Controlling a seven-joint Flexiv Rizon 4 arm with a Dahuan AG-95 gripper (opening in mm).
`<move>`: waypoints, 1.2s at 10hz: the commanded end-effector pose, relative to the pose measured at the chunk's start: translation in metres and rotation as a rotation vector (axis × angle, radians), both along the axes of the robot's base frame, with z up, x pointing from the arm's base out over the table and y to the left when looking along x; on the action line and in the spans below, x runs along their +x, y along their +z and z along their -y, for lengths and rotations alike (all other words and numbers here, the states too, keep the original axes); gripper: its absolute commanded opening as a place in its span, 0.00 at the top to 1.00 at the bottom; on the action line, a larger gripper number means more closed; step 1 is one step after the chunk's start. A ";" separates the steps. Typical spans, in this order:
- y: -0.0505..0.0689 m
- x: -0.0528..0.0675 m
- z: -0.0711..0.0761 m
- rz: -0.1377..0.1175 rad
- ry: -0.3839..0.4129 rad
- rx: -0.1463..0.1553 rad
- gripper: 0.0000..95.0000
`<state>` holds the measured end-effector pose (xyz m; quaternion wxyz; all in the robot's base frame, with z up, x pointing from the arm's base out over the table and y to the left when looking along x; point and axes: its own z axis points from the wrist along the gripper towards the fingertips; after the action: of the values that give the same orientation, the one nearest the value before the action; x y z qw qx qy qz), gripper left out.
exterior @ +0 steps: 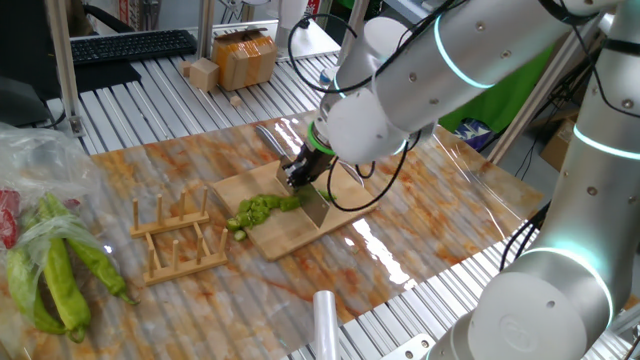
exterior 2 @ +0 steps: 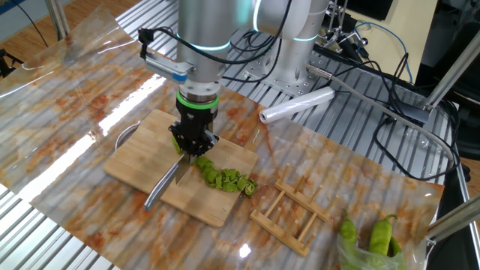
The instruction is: Chop the chili peppers
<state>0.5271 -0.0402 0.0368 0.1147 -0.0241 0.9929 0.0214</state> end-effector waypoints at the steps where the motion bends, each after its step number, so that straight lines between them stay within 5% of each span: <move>1: 0.000 0.001 0.005 -0.032 0.008 -0.023 1.00; 4: 0.027 0.002 0.005 -0.074 0.014 -0.028 1.00; 5: 0.026 0.002 0.008 -0.075 0.019 -0.038 1.00; 7: 0.027 0.003 0.009 -0.090 -0.009 0.007 1.00; 9: 0.034 0.004 0.011 -0.097 -0.006 -0.011 1.00; 12: 0.067 0.002 0.015 -0.109 -0.049 0.008 1.00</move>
<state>0.5226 -0.0520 0.1114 0.0461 0.0021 0.9982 0.0387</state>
